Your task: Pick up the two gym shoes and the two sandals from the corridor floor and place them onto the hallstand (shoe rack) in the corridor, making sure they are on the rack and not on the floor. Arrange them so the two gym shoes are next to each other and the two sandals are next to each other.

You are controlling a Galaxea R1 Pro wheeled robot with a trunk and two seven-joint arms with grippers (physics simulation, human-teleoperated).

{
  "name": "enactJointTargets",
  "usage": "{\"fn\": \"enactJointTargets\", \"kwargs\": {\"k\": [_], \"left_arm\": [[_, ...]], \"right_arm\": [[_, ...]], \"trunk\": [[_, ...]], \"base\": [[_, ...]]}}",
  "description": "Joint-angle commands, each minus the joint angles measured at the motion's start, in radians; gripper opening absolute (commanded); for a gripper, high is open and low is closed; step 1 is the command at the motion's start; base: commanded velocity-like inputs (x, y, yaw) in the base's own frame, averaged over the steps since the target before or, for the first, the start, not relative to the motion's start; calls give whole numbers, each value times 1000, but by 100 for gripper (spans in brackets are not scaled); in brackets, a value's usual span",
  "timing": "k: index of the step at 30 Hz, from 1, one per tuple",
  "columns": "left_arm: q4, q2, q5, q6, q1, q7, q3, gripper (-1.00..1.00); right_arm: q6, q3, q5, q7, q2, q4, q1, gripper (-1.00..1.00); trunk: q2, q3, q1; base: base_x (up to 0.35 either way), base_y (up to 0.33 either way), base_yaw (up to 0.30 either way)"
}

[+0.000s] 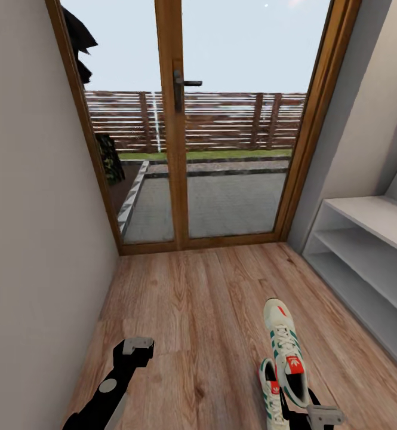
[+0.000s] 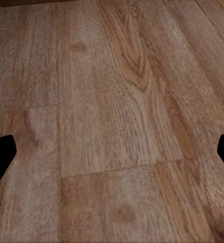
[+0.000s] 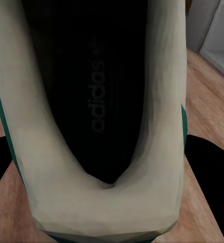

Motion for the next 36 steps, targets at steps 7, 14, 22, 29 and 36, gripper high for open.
{"fn": "enactJointTargets", "kwargs": {"k": [7,14,22,29,36], "left_arm": [[0,1,0,-3,-1,7,-4,100],[0,1,0,-3,-1,7,-4,100],[0,1,0,-2,-1,6,-4,100],[0,1,0,-2,-1,7,-5,100],[0,1,1,-2,-1,7,-5,100]], "right_arm": [[-3,2,-6,-2,1,-1,-1,-100],[-3,2,-7,-3,1,-2,-1,-100],[-3,2,-7,-3,1,-1,-1,-100],[-3,2,-7,-3,1,-1,-1,-100],[-3,2,-6,-3,1,-1,-1,-100]], "trunk": [[0,-1,0],[0,-1,0],[0,-1,0],[0,-1,0],[0,-1,0]], "base": [[13,8,72],[1,1,253],[3,1,142],[146,91,9],[143,16,0]]}}
